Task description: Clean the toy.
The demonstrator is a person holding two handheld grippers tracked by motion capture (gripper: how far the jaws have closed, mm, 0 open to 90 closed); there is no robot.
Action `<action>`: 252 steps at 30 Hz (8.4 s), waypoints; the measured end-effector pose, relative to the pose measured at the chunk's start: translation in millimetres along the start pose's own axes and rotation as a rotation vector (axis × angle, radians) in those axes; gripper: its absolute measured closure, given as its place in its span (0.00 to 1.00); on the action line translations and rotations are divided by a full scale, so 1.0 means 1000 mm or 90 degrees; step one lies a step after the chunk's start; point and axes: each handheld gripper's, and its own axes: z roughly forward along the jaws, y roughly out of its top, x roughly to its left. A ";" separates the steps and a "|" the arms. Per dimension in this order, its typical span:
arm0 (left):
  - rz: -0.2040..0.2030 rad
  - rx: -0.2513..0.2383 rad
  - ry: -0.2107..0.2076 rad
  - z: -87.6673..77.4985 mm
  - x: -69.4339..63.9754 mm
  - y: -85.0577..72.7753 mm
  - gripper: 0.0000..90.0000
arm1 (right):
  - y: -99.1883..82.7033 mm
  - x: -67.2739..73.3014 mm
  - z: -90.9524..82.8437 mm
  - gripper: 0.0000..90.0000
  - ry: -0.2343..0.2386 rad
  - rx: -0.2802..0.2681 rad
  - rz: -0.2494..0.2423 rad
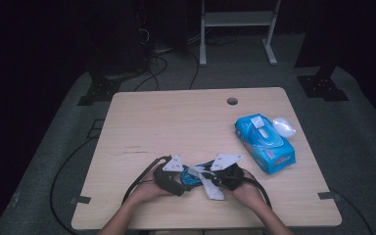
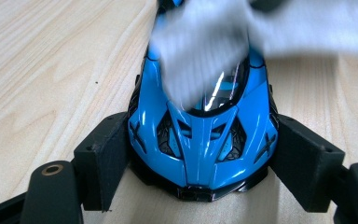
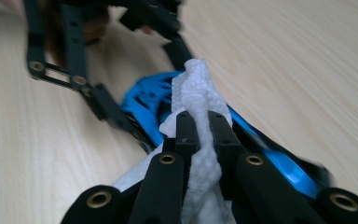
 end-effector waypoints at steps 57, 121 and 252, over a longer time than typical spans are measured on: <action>0.000 -0.002 -0.002 0.000 0.000 0.000 0.27 | 0.033 -0.008 0.043 0.93 0.028 0.057 -0.019; -0.206 -0.033 -0.027 -0.011 0.024 -0.005 0.29 | -0.040 -0.042 -0.032 0.93 0.022 -0.006 0.148; -0.170 -0.096 -0.025 -0.013 0.007 0.003 0.52 | -0.063 -0.003 -0.045 0.95 -0.026 -0.056 0.047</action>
